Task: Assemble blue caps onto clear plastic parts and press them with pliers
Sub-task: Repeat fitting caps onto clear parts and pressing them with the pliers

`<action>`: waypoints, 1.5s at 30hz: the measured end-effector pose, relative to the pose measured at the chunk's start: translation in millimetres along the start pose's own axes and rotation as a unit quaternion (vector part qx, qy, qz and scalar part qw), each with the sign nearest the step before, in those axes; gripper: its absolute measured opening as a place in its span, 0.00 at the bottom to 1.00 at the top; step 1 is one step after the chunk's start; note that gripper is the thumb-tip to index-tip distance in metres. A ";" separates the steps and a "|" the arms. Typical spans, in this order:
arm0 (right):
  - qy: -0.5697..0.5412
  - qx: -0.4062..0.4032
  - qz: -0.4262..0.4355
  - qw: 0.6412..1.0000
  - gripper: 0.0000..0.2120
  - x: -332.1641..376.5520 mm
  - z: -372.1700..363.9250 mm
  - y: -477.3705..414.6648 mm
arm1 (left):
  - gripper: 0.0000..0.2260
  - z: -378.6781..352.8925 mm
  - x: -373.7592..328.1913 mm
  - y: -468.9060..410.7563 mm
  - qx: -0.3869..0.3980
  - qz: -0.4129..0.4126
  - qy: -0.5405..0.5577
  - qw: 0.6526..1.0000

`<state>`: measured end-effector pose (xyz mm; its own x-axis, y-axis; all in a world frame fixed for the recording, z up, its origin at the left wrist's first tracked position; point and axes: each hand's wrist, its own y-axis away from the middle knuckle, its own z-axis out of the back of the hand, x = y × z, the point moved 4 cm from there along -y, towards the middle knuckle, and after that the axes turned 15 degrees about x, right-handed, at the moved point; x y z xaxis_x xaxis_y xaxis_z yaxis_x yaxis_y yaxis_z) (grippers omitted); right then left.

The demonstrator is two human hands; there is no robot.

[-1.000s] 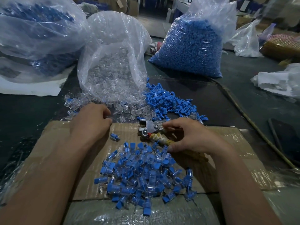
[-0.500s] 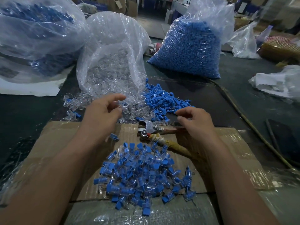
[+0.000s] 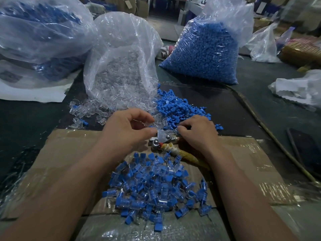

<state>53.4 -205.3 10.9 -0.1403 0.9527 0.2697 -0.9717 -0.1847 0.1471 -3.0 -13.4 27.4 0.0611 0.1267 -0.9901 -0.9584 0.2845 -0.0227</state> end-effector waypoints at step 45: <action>-0.103 0.061 0.061 0.991 0.14 3.7 -3.3 5.3 | 0.14 -1.9 -3.6 0.6 -0.018 -0.027 -0.042 0.999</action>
<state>47.2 -202.0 9.5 -0.2005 0.8545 0.4792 -0.9181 -0.3346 0.2125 -4.4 -15.5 30.7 0.1337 0.1917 -0.9723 -0.9623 0.2596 -0.0811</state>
